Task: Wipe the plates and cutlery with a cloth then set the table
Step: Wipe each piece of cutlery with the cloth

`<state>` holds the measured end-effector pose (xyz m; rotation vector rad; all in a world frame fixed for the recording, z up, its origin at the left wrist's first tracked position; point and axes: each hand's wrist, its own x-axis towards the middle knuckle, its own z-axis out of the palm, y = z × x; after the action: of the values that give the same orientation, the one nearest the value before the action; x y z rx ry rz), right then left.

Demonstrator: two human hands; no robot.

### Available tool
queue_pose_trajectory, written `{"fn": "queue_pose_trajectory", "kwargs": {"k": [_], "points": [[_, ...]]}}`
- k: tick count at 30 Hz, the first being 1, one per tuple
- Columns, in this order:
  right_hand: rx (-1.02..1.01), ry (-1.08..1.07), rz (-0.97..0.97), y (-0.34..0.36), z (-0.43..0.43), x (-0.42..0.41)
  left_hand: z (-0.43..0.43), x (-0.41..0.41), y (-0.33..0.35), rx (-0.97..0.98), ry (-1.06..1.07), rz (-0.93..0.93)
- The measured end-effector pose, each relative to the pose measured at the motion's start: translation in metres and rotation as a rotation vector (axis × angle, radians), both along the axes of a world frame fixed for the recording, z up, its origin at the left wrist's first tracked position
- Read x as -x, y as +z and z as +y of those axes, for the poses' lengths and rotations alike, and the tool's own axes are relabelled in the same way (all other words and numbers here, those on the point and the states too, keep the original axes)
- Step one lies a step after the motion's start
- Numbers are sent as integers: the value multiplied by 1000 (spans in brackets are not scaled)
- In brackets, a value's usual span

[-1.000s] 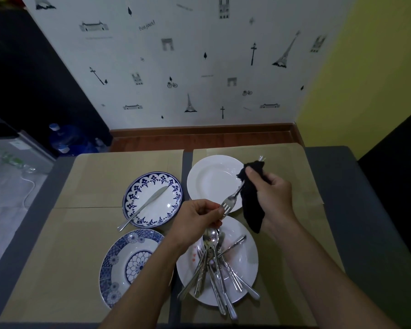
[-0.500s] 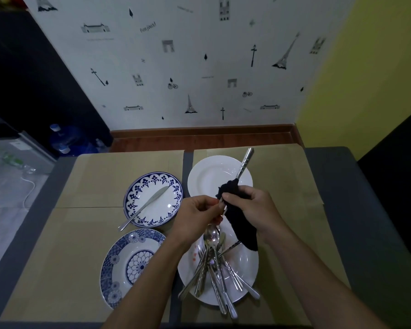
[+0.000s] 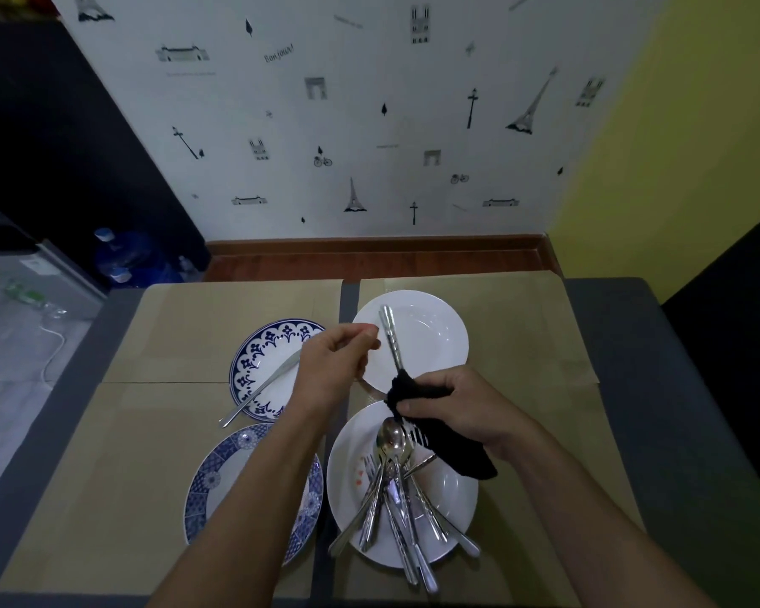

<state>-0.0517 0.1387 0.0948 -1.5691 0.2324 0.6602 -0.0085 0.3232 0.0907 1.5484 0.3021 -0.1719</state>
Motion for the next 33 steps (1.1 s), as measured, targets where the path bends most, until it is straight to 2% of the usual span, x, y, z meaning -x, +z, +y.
{"fn": "queue_pose_trajectory", "kwargs": {"k": [3,5,8,11,17,21,24,27,30,33], "points": [[19,13,9,-2,-5,2,8,-7,1,6,9,27],[24,81,-2,-1,-5,4,10,-10,-1,-51,-51,62],[14,146,-19,-1,-2,2,6,-9,-6,-30,-160,110],[17,149,-27,1,-1,-1,1,-6,-8,17,-95,88],[-107,-169,95,-5,-16,-4,14,-7,-1,249,191,105],[-140,-527,7,-8,-13,-8,17,-5,4,324,233,90],[-156,-786,-46,-10,-11,-15,12,3,4,306,178,133],[-147,-904,-92,-7,-11,-22,6,12,0,173,33,148],[-176,-935,-122,-2,-8,-24,0,20,-8,81,-125,149],[-199,-854,-106,-2,0,-21,-6,24,-11,82,-199,103]]}}
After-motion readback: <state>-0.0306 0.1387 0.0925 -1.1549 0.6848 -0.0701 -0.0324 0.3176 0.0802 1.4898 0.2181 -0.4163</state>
